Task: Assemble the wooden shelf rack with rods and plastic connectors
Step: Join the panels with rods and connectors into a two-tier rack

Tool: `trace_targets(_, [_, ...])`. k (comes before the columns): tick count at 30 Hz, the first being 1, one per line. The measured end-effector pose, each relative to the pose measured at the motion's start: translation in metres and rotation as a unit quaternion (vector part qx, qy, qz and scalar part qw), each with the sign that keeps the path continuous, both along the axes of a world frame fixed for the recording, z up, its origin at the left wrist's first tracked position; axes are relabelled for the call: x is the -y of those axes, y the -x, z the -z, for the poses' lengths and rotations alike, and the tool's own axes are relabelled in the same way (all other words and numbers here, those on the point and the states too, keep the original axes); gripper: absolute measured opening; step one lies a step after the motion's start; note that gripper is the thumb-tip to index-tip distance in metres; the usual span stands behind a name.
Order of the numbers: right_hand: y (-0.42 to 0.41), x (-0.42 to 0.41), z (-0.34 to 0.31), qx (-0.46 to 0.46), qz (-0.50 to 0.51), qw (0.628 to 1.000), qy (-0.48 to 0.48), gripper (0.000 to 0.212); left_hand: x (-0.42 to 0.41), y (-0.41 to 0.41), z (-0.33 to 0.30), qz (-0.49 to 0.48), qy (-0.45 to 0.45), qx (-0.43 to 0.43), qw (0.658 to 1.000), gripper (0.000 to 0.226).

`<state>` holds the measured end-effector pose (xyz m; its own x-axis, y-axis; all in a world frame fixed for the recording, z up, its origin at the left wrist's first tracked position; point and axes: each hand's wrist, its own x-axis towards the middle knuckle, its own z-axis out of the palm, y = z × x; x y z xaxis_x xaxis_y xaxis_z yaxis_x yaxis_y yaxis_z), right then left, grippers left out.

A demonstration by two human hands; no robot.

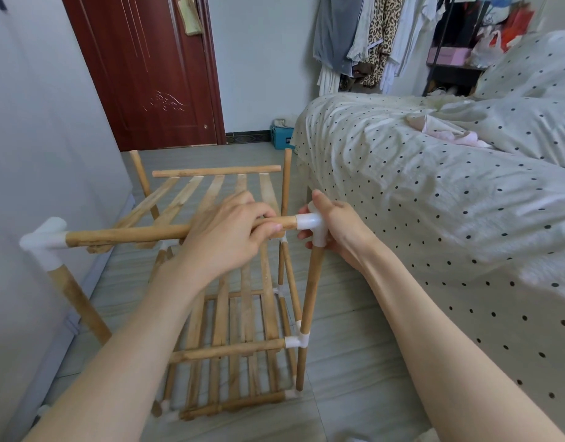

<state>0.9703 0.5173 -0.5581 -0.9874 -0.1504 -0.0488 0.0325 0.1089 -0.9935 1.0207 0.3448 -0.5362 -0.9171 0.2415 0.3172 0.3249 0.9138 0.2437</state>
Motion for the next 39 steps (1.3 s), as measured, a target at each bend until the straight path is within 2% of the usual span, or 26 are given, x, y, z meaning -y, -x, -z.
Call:
trace_targets(8, [-0.008,-0.001,0.005,-0.002,-0.003,1.0,0.022,0.039,-0.002,-0.006,0.005,-0.005,0.049,-0.032,0.998,0.029])
trace_targets(12, [-0.004,0.002,0.004,-0.04,0.031,0.998,-0.033,0.034,0.001,-0.011,0.009,-0.012,0.057,-0.063,0.996,0.04])
trace_targets(14, [0.0,0.005,-0.004,-0.014,0.038,0.997,-0.067,0.028,0.004,-0.01,0.008,-0.03,0.052,-0.061,0.996,0.038])
trace_targets(16, [0.005,0.007,-0.011,0.057,0.02,0.998,0.004,0.028,0.006,-0.009,0.009,-0.035,0.058,-0.064,0.996,0.037])
trace_targets(18, [0.009,0.011,-0.016,0.121,-0.011,0.987,0.108,0.04,0.005,-0.009,0.011,-0.029,0.052,-0.066,0.996,0.037])
trace_targets(19, [0.011,0.013,-0.017,0.13,-0.024,0.983,0.129,0.047,0.005,-0.009,0.011,-0.03,0.043,-0.064,0.997,0.036])
trace_targets(21, [0.016,0.02,-0.015,0.118,-0.04,0.982,0.138,0.052,0.006,-0.007,0.012,-0.039,0.036,-0.065,0.997,0.031])
trace_targets(26, [0.017,0.026,-0.007,0.081,-0.039,0.981,0.171,0.047,0.006,-0.007,0.014,-0.034,0.043,-0.07,0.996,0.034])
trace_targets(29, [0.018,0.027,-0.004,0.062,-0.025,0.986,0.151,0.047,0.006,-0.006,0.014,-0.042,0.025,-0.074,0.996,0.035])
trace_targets(32, [0.014,0.028,-0.004,0.051,-0.017,0.99,0.131,0.046,0.005,-0.007,0.015,-0.039,0.018,-0.082,0.996,0.027])
trace_targets(36, [0.01,0.027,-0.004,0.042,0.004,0.993,0.107,0.045,0.005,-0.009,0.018,-0.025,0.025,-0.111,0.993,0.034])
trace_targets(39, [0.005,0.029,-0.005,0.041,0.025,0.992,0.118,0.045,0.007,-0.012,0.023,0.002,0.022,-0.143,0.989,0.028])
